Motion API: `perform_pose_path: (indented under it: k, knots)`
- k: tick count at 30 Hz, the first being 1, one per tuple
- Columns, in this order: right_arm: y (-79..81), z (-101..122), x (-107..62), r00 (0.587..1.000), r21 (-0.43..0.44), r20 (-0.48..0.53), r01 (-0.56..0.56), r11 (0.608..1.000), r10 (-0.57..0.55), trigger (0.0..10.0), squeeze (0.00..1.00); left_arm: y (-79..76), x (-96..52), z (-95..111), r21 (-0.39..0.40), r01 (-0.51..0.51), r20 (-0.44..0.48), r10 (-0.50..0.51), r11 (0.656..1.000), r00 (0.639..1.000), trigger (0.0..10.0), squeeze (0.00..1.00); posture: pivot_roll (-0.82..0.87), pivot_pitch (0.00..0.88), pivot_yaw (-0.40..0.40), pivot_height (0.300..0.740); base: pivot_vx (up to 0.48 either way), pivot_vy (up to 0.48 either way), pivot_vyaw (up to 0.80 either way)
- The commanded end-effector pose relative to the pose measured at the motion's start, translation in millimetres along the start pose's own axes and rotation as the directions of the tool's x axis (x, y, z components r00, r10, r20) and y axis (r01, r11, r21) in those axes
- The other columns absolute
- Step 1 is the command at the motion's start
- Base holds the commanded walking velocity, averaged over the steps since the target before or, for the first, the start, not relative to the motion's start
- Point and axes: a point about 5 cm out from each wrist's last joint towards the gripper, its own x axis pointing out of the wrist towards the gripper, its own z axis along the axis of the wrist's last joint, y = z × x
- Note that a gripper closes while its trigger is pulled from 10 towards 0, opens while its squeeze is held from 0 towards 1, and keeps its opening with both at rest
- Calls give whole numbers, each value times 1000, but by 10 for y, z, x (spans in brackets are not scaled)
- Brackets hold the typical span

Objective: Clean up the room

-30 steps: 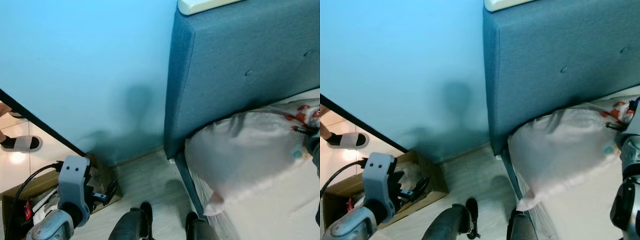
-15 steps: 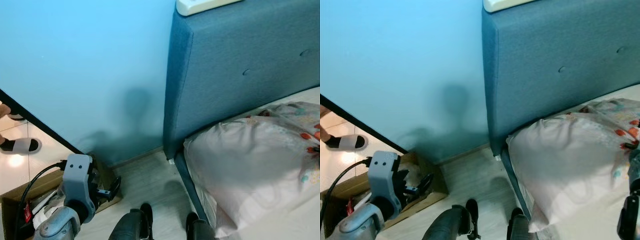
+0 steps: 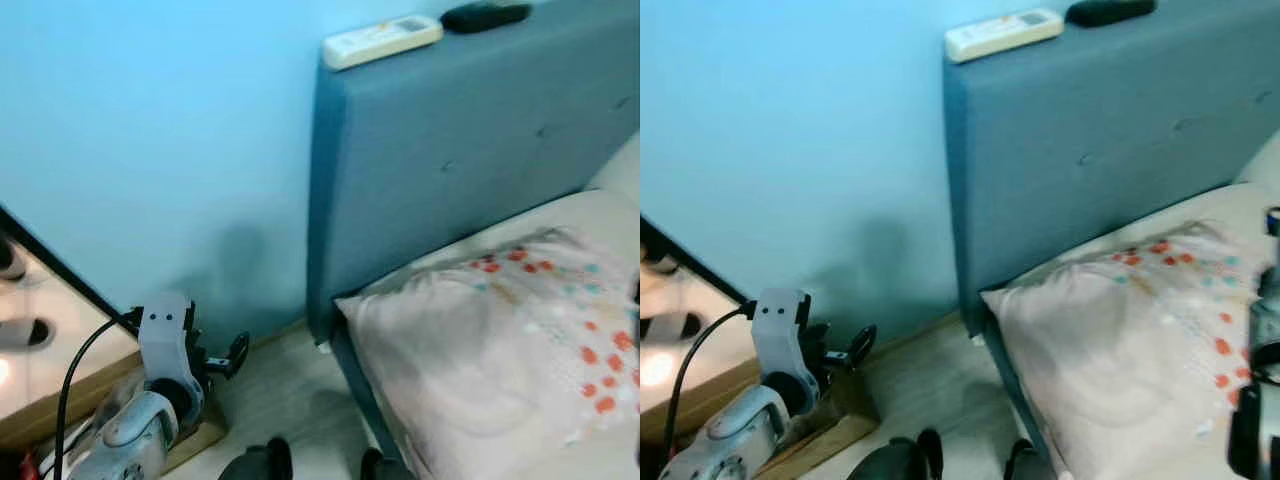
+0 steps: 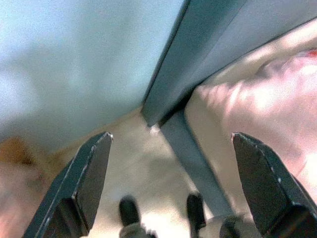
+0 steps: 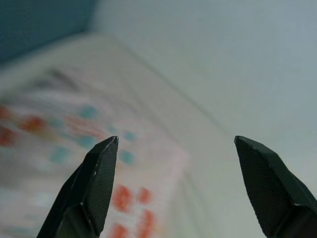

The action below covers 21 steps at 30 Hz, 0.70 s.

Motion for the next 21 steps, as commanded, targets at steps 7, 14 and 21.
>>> perform_pose_path:
  k: [7, 14, 21]
  knots:
    - [1120, -161, -372, 763, 1, -50, -645, 764, 644, 10000, 0, 284, 174, -158, 52, -86, -26, 87, 995, 996, 10000, 0, 54, 94, -17, 740, 0, 0, 0]
    - [1488, -733, -753, 543, -15, -291, -826, 564, 788, 10000, 0, 713, 242, -375, 136, -191, -79, 203, 972, 976, 10000, 0, 18, 35, -30, 740, 0, 0, 0]
    - [1789, -1068, -1134, 392, 133, -368, -875, 465, 843, 10000, 0, 954, 312, -574, 120, -302, -121, 316, 946, 941, 10000, 0, -7, 0, -38, 720, 0, 0, 0]
